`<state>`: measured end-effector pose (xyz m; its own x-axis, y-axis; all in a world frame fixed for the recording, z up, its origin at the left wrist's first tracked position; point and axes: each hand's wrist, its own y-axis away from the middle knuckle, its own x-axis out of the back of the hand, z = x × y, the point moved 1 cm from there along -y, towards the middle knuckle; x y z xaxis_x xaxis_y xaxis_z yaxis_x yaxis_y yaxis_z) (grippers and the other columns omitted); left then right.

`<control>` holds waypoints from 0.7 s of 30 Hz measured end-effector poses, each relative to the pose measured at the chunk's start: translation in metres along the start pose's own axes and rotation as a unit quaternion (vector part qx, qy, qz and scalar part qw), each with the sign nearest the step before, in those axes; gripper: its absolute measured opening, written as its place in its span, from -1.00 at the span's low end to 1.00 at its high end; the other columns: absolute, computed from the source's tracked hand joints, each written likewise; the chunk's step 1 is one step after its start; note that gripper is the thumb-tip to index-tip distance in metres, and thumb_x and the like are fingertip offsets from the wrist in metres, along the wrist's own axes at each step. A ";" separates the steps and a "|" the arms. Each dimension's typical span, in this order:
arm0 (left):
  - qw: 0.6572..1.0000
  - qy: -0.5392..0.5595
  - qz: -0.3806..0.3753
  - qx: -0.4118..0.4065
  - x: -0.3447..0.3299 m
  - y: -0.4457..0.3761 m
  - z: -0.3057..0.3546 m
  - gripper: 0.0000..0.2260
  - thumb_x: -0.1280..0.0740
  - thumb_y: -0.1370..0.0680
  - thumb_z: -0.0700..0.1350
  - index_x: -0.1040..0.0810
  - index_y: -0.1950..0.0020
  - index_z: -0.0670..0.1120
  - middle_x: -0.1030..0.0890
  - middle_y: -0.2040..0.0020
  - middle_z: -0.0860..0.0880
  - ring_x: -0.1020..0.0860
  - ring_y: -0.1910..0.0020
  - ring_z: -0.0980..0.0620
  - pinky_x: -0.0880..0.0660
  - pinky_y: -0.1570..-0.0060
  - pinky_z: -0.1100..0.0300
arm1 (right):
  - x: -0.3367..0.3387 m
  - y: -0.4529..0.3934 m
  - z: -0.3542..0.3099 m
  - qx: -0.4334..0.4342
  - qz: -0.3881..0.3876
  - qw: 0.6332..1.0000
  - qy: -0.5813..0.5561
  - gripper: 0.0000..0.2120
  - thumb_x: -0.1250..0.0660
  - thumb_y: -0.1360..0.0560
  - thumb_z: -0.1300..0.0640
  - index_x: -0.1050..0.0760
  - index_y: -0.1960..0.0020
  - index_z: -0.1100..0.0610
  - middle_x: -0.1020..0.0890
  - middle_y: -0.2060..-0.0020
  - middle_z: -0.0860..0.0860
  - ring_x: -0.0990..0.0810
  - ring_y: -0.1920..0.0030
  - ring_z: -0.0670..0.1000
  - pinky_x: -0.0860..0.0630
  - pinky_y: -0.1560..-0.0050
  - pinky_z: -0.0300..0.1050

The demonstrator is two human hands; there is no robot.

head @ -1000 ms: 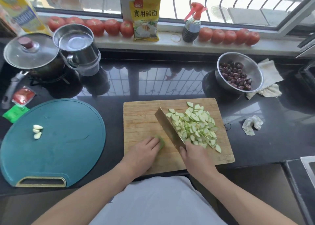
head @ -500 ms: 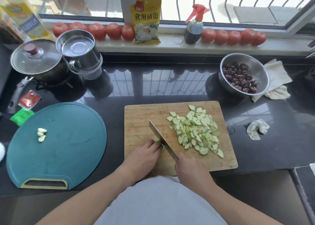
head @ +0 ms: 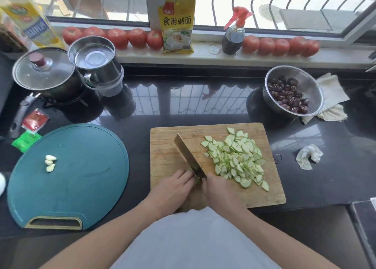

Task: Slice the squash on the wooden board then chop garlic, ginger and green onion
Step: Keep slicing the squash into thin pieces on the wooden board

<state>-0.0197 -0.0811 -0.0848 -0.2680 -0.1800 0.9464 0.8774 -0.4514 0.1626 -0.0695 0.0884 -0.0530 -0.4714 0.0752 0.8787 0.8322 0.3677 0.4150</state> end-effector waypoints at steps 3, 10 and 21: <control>1.000 0.002 -0.015 -0.001 -0.002 0.002 -0.001 -0.51 -0.30 -0.55 -0.14 -0.36 -0.49 -0.15 -0.42 -0.37 -0.06 -0.44 -0.25 -0.06 -0.56 -0.06 0.12 | 0.002 0.009 0.009 -0.008 0.019 0.998 -0.055 -0.78 -0.14 -0.63 0.02 -0.32 0.17 0.05 -0.43 0.42 -0.07 -0.50 0.36 0.03 -0.28 0.37 -0.12; 1.000 -0.017 0.003 0.005 -0.004 0.001 0.001 -0.52 -0.31 -0.50 -0.20 -0.45 -0.44 -0.16 -0.49 -0.32 -0.06 -0.49 -0.21 -0.05 -0.58 0.00 0.15 | 0.004 0.033 0.020 -0.010 -0.028 0.999 -0.030 -0.82 -0.11 -0.61 -0.03 -0.32 0.09 0.04 -0.55 0.31 0.08 -0.55 0.24 0.17 -0.53 0.21 0.09; 1.000 0.004 -0.004 0.012 -0.009 -0.002 -0.001 -0.54 -0.31 -0.54 -0.18 -0.42 -0.46 -0.09 -0.46 -0.31 -0.01 -0.47 -0.18 -0.02 -0.59 0.05 0.15 | -0.013 0.014 0.010 -0.018 -0.022 0.999 0.037 -0.83 -0.13 -0.61 0.06 -0.28 0.15 0.03 -0.50 0.34 0.02 -0.57 0.27 0.11 -0.38 0.36 -0.07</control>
<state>-0.0192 -0.0798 -0.0940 -0.2775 -0.1835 0.9430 0.8843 -0.4324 0.1760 -0.0549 0.1019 -0.0610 -0.4852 -0.0101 0.8743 0.8224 0.3345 0.4603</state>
